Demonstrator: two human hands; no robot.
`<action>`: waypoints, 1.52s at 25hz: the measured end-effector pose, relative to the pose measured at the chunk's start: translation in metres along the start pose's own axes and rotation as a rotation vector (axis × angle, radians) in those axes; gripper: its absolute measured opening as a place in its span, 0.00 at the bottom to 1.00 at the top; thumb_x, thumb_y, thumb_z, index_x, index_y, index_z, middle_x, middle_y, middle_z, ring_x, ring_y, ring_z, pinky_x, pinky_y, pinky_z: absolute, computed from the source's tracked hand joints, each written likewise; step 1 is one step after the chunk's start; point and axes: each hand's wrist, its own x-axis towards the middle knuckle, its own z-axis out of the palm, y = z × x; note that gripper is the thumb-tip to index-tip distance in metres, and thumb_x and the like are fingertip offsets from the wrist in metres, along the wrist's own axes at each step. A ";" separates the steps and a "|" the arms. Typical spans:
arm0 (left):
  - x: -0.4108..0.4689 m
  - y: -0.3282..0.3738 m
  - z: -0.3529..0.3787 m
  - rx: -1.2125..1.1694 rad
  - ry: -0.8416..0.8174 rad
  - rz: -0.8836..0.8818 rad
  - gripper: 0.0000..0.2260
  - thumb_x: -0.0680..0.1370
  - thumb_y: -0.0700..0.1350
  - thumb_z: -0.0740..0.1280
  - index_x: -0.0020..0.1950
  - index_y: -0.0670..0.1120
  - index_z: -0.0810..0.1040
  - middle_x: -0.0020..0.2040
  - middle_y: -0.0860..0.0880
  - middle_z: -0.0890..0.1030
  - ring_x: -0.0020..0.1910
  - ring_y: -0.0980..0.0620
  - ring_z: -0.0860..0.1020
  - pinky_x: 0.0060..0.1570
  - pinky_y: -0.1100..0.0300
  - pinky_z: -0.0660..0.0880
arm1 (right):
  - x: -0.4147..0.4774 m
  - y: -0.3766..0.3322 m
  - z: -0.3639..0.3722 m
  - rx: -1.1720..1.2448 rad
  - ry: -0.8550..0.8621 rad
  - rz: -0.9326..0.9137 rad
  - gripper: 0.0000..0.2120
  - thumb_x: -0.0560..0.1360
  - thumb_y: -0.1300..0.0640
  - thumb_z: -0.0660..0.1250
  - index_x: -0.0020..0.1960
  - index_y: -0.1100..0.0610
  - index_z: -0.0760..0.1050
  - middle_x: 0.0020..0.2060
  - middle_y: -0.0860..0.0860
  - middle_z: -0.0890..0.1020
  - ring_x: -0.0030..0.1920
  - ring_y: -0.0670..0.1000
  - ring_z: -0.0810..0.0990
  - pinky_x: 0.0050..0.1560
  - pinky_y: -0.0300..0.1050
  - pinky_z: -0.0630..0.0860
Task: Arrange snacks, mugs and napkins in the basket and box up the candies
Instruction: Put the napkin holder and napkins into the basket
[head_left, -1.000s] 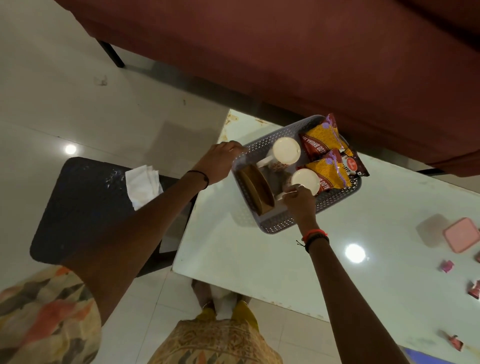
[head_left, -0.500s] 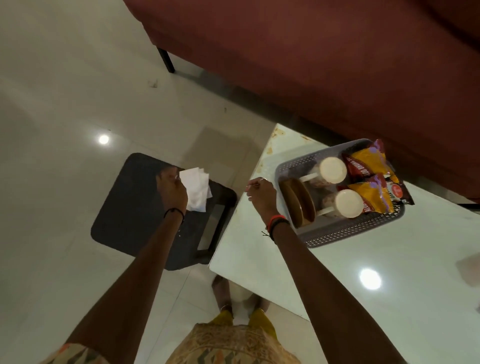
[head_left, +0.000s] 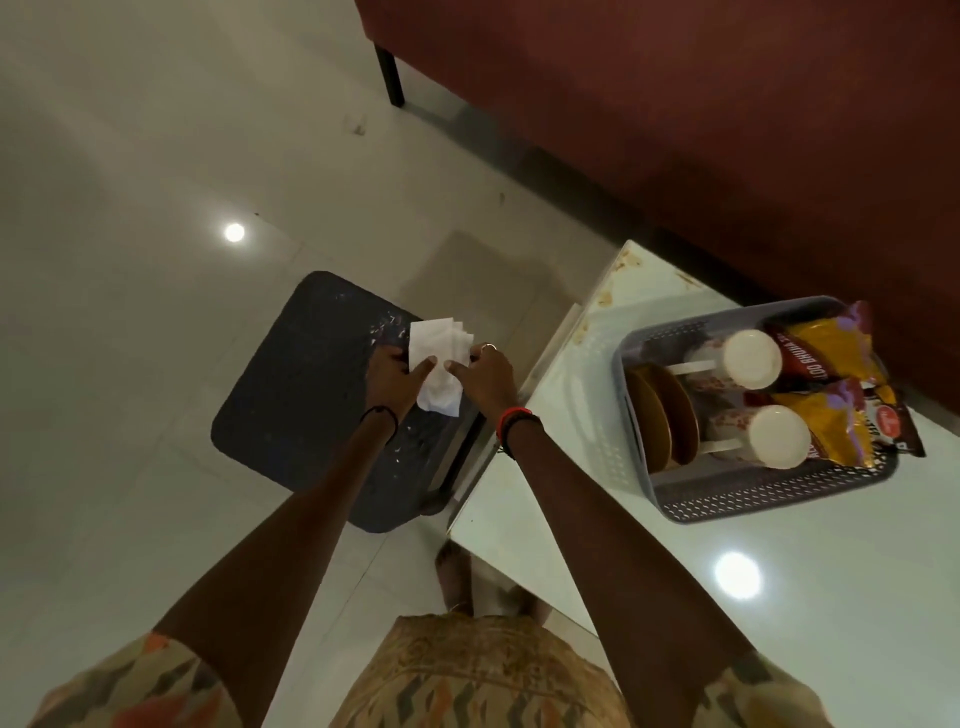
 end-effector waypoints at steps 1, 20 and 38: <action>0.002 0.001 0.001 0.005 -0.021 0.001 0.15 0.73 0.44 0.71 0.48 0.31 0.79 0.46 0.36 0.82 0.45 0.41 0.81 0.41 0.55 0.77 | 0.001 0.000 0.004 0.002 0.016 -0.004 0.21 0.73 0.56 0.71 0.60 0.66 0.73 0.57 0.61 0.79 0.58 0.59 0.78 0.54 0.45 0.74; -0.047 0.101 0.018 -0.416 -0.616 -0.032 0.20 0.75 0.36 0.67 0.65 0.46 0.69 0.54 0.48 0.78 0.51 0.50 0.80 0.47 0.55 0.81 | -0.065 0.045 -0.108 0.712 -0.223 0.079 0.24 0.71 0.60 0.73 0.66 0.60 0.73 0.63 0.58 0.78 0.64 0.59 0.76 0.67 0.57 0.72; -0.056 0.230 0.154 0.938 -0.533 1.180 0.12 0.77 0.46 0.65 0.58 0.45 0.79 0.56 0.44 0.77 0.52 0.45 0.76 0.52 0.53 0.72 | -0.109 0.141 -0.224 0.148 0.584 0.127 0.14 0.75 0.53 0.68 0.55 0.63 0.76 0.50 0.59 0.84 0.51 0.57 0.81 0.51 0.55 0.80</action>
